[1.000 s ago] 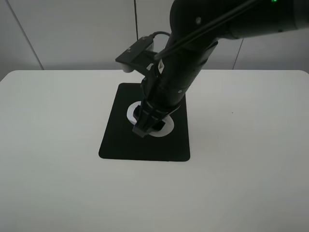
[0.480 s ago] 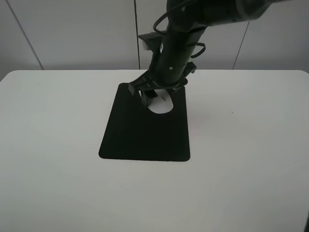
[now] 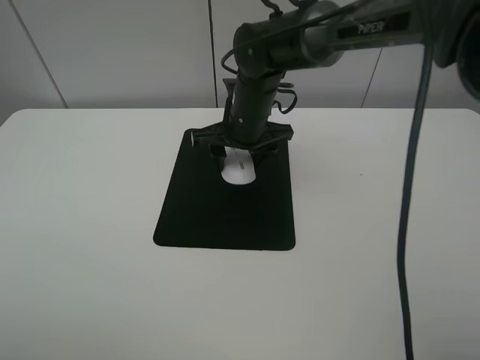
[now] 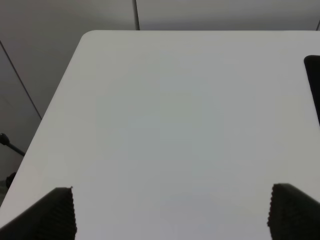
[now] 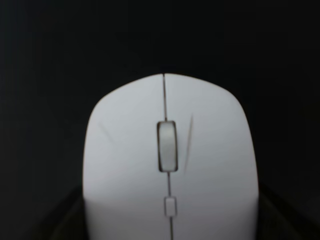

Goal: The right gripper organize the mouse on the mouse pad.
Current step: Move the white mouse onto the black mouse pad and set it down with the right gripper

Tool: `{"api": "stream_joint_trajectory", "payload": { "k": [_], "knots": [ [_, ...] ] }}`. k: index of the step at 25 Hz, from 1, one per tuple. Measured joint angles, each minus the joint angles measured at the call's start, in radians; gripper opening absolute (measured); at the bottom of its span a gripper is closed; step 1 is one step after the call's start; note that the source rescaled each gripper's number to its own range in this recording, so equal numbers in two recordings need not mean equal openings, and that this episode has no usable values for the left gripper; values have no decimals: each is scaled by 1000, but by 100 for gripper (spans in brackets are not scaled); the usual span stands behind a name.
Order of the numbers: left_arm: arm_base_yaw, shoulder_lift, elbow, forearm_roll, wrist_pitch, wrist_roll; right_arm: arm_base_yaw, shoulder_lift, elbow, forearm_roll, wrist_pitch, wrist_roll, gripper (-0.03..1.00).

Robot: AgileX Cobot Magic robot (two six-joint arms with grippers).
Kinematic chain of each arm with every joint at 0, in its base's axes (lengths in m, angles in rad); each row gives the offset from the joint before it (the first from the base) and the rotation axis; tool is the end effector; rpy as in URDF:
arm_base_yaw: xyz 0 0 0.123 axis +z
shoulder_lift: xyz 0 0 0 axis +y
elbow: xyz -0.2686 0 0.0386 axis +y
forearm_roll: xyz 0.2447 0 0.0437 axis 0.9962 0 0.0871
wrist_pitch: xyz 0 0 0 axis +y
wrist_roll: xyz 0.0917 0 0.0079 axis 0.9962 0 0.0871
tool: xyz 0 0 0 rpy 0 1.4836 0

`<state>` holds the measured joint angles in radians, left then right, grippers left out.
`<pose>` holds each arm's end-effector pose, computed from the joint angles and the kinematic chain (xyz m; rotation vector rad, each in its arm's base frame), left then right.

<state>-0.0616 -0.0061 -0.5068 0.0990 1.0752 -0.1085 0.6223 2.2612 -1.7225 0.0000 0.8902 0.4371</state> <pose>0.0050 0.0077 0.2762 -0.0541 2.0412 0.0121 0.3690 0.2647 0.1278 -0.2718 2.9265 0.1709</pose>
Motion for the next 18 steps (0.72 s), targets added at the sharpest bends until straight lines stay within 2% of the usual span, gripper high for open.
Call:
{"api": "stream_joint_trajectory", "payload": {
  "k": [4, 9, 18],
  "knots": [
    [0, 0, 0, 0, 0, 0, 0, 22, -7, 0, -27, 103, 1],
    [0, 0, 0, 0, 0, 0, 0, 46, -7, -104, -39, 266, 1],
    [0, 0, 0, 0, 0, 0, 0, 77, -7, -161, -60, 324, 1]
  ]
}}
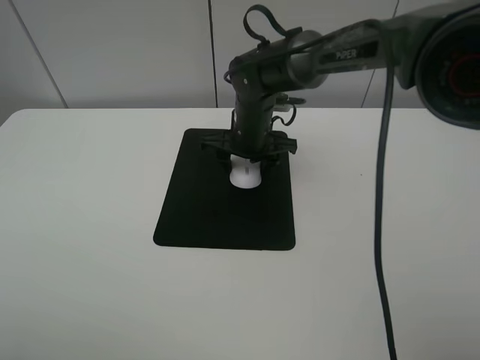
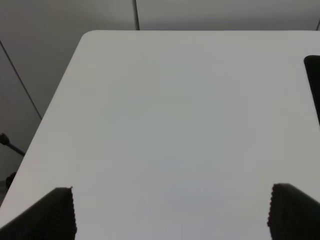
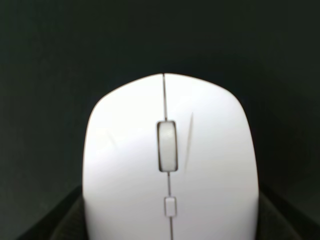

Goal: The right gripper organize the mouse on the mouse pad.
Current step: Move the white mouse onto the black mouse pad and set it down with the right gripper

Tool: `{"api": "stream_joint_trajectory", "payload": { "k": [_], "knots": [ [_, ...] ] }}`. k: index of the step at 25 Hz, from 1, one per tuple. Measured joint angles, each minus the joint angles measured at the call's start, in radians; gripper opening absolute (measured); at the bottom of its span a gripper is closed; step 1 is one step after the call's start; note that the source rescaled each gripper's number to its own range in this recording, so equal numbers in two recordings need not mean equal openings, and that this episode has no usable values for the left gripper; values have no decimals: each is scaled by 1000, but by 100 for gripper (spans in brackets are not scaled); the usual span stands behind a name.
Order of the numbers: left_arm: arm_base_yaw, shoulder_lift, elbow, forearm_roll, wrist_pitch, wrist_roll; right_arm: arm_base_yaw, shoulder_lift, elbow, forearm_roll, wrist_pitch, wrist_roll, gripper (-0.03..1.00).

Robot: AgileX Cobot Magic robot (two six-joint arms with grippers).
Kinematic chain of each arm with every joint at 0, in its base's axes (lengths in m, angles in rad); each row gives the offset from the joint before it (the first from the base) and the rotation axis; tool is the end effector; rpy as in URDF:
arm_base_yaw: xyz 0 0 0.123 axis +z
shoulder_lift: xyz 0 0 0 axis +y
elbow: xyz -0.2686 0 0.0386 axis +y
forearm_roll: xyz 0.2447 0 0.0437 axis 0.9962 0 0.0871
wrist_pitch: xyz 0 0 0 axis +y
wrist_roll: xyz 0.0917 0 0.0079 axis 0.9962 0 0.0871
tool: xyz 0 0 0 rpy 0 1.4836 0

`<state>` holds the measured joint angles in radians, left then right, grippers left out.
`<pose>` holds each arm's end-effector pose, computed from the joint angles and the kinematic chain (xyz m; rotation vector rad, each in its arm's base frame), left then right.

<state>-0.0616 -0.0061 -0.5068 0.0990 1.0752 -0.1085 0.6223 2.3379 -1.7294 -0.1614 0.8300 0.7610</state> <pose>0.0050 0.0077 0.2762 -0.0541 2.0412 0.0121 0.3804 0.2595 0.0965 0.0618 2.8885 0.0568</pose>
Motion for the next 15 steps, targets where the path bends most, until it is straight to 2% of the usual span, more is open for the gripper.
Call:
{"api": "stream_joint_trajectory", "payload": {
  "k": [15],
  "knots": [
    [0, 0, 0, 0, 0, 0, 24, 21, -3, -73, -9, 3, 1]
  ]
}}
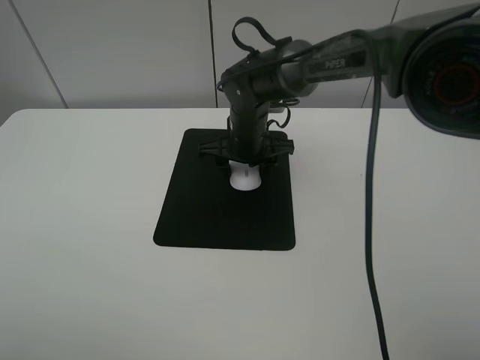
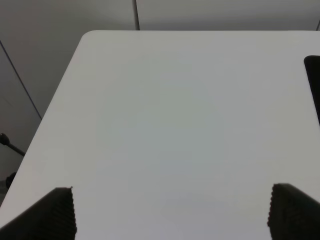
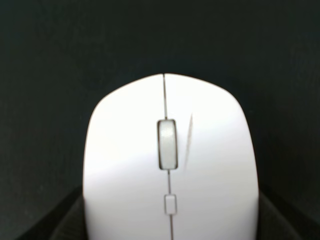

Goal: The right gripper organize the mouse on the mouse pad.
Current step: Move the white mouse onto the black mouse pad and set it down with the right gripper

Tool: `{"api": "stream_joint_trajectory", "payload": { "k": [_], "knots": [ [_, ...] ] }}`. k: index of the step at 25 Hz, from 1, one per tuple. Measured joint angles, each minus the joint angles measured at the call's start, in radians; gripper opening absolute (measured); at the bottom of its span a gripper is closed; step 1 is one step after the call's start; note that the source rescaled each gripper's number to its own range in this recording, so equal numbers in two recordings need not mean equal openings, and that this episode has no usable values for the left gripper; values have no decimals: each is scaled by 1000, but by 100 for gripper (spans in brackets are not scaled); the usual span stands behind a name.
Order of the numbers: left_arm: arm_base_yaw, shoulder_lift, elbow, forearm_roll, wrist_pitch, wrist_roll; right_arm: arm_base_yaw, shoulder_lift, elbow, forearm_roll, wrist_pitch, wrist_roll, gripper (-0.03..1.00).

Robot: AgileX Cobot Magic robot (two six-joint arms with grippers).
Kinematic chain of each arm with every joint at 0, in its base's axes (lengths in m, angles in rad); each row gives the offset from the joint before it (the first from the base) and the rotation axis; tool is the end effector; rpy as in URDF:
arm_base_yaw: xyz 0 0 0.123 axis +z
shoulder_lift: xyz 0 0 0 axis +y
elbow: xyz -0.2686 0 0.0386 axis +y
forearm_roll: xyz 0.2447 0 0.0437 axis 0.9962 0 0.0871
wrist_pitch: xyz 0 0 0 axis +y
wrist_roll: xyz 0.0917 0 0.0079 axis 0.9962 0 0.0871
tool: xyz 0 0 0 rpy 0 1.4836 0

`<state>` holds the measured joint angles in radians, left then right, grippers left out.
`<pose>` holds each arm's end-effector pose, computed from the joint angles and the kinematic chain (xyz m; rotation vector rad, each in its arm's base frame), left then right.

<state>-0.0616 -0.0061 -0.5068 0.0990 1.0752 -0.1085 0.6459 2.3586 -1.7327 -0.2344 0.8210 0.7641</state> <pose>0.0050 0.0077 0.2762 -0.0541 2.0412 0.0121 0.3781 0.2654 0.0887 -0.0340 2.8599 -0.0098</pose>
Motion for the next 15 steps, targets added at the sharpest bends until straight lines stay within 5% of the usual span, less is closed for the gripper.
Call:
{"api": "stream_joint_trajectory", "payload": {
  "k": [15],
  "knots": [
    [0, 0, 0, 0, 0, 0, 0, 1, 0, -31, 5, 0, 1]
  ]
}}
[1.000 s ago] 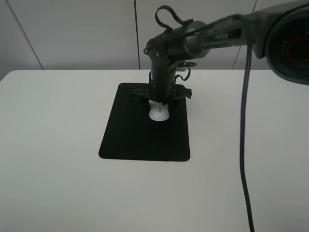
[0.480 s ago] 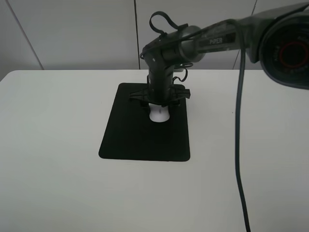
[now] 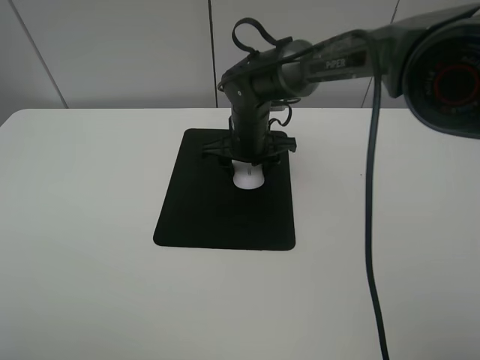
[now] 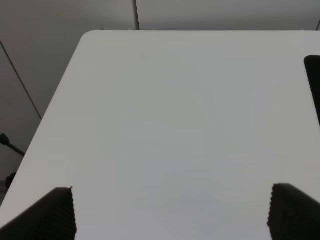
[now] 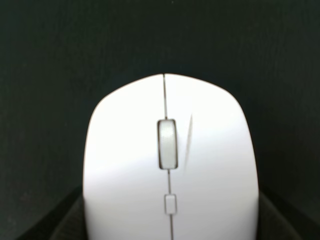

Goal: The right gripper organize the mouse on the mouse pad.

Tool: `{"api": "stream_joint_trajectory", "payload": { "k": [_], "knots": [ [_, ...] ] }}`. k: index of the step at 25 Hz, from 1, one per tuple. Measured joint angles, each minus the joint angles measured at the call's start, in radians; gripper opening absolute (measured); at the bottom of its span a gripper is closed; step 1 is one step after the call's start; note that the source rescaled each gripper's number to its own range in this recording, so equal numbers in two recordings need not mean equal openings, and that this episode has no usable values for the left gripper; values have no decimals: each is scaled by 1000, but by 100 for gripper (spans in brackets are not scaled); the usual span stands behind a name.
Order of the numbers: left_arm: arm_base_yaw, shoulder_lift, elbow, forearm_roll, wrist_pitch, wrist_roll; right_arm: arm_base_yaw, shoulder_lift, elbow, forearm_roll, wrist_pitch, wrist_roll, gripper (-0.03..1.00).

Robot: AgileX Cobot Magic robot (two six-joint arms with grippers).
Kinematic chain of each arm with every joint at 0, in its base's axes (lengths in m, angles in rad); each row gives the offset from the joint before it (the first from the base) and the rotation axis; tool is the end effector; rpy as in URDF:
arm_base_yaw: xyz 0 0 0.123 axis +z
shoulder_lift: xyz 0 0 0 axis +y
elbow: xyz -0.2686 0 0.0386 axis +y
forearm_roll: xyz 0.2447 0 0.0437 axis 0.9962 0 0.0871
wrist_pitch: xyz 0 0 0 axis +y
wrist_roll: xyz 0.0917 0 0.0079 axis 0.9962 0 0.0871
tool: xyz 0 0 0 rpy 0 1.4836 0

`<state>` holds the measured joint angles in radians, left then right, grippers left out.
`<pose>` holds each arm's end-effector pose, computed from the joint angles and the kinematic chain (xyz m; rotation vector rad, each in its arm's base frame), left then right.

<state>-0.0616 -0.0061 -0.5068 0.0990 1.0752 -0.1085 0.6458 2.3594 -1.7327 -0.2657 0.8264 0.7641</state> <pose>0.0050 0.0077 0.2762 -0.0541 2.0412 0.0121 0.3792 0.2635 0.0887 -0.0601 2.8477 -0.0435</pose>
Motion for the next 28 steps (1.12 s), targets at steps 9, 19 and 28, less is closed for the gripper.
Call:
{"api": "stream_joint_trajectory", "payload": {
  "k": [9, 19, 28],
  "knots": [
    [0, 0, 0, 0, 0, 0, 0, 0, 0, -4, -4, 0, 75],
    [0, 0, 0, 0, 0, 0, -2, -44, 0, -5, 8, -27, 79],
    [0, 0, 0, 0, 0, 0, -3, -124, -19, 34, 96, -138, 79]
  ]
}}
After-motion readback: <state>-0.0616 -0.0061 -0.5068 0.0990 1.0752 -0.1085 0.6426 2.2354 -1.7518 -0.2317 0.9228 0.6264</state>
